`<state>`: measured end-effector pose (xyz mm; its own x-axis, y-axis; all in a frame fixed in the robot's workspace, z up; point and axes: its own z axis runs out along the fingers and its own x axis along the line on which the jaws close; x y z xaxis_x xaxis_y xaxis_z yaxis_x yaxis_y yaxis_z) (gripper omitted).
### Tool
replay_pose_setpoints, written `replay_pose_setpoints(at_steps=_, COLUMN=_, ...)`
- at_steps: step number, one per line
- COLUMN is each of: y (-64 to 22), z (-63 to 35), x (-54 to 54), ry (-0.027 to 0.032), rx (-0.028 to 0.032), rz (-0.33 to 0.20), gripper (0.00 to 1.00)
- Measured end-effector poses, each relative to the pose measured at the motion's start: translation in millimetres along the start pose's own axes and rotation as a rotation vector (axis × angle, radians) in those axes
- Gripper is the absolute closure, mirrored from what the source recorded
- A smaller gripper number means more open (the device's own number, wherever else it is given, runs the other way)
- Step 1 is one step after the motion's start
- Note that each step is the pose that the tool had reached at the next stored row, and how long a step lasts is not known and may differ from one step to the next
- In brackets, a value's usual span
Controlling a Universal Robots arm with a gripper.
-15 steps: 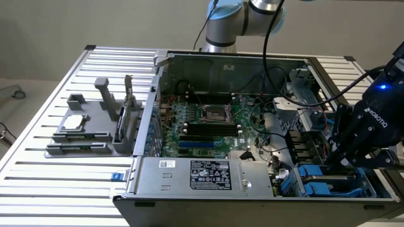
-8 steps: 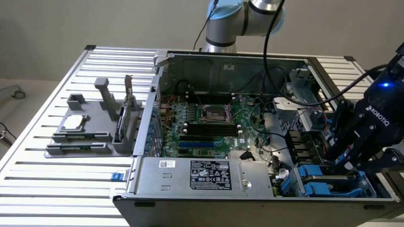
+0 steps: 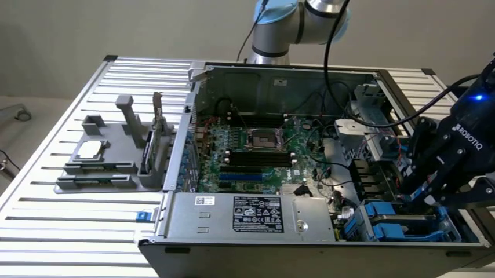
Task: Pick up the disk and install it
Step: 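Insert the second disk wire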
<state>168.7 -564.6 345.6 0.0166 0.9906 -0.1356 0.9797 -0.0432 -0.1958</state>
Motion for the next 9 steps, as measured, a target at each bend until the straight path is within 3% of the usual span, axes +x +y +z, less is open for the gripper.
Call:
replay_pose_setpoints(at_steps=5, y=-0.3, z=-1.7, x=-0.8, ry=-0.0005, rx=0.0059, rz=-0.001, gripper=0.65)
replay_pose_setpoints(at_steps=7, y=-0.4, z=-2.1, x=-1.2, ry=-0.0006, rx=0.0074, rz=-0.001, gripper=0.79)
replay_pose_setpoints(at_steps=9, y=-0.5, z=-2.5, x=-1.6, ry=-0.0006, rx=0.0086, rz=-0.001, gripper=0.85)
